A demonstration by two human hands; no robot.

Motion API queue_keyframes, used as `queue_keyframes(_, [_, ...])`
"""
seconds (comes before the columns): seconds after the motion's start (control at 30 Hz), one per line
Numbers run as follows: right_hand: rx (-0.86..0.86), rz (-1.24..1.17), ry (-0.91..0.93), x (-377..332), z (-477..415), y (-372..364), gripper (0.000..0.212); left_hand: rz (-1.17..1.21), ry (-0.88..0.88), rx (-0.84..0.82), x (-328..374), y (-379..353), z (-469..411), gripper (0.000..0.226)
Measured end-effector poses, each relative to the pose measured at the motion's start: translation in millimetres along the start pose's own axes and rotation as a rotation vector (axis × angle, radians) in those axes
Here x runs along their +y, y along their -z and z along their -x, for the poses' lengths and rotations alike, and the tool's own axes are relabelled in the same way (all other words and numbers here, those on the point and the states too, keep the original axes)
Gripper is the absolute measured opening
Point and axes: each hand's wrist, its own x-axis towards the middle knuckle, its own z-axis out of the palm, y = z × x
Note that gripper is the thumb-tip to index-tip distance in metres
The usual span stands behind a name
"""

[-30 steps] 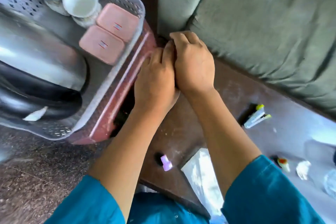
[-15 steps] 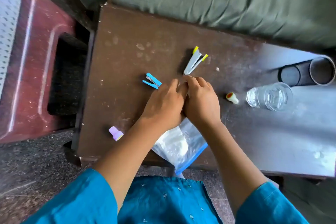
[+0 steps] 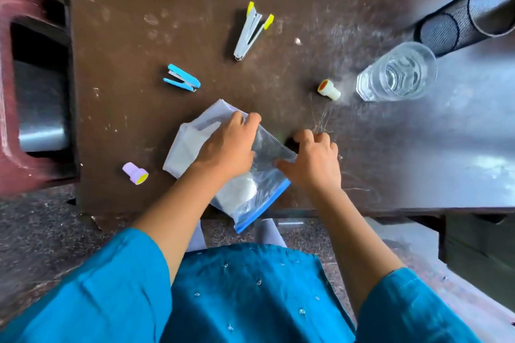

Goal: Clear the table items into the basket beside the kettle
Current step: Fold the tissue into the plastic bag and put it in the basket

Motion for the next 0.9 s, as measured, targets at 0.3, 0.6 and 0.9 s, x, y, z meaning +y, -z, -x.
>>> queue_keyframes(0.3, [-0.145,-0.552,-0.03,-5,-9,33,0.014,0.066,-0.046,-0.108,19,10,20,0.086])
queue_keyframes(0.6, [-0.074,-0.804,-0.028,-24,29,135,0.017,0.041,-0.091,0.094,75,91,68,0.051])
queue_keyframes(0.9, [0.093,-1.056,0.035,-55,105,218,0.037,0.455,-0.089,0.17,107,191,112,0.037])
